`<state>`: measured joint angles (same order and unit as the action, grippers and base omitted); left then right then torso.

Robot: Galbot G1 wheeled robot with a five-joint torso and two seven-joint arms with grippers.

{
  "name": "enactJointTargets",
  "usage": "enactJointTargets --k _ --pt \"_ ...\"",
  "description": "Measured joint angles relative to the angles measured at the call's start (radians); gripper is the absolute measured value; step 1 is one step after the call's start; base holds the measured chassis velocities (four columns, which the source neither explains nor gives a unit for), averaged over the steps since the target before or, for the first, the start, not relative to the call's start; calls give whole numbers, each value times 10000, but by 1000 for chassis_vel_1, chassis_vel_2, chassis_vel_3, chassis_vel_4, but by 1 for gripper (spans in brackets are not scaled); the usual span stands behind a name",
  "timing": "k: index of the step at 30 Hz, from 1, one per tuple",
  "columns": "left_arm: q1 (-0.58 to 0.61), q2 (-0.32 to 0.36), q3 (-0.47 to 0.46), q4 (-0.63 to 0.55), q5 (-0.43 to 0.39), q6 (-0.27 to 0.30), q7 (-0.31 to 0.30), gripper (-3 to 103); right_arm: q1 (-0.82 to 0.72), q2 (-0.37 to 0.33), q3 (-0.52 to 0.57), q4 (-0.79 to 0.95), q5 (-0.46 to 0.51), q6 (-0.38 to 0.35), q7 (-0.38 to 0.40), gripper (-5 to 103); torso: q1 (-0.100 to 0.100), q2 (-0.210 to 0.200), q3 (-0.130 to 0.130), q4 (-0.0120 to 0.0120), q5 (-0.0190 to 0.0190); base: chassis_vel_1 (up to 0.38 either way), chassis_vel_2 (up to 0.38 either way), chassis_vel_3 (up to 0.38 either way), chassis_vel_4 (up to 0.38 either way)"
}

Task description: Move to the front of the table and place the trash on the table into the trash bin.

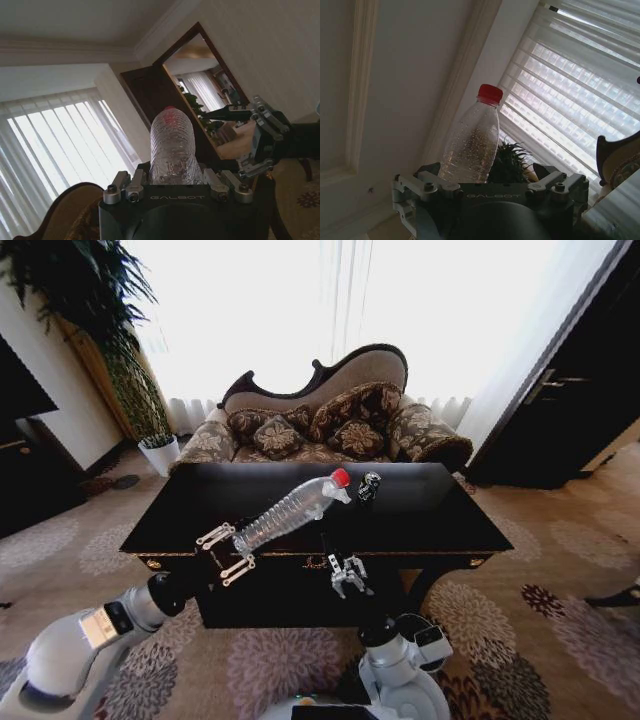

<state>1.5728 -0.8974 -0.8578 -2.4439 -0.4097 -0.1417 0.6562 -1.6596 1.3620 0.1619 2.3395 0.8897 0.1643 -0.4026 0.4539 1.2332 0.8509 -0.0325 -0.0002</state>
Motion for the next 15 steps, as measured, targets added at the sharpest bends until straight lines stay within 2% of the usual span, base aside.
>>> enactJointTargets --k 7,15 --pt "-129 1142 749 129 509 100 19 40 61 3 -177 -221 -607 39 -20 100 0 0 1 -1 0 0 0 0 0" --pt "-241 1480 1327 266 545 262 44 40 36 64 -236 -325 -858 156 -82 101 0 0 0 -1 -1 0 0 0 0"
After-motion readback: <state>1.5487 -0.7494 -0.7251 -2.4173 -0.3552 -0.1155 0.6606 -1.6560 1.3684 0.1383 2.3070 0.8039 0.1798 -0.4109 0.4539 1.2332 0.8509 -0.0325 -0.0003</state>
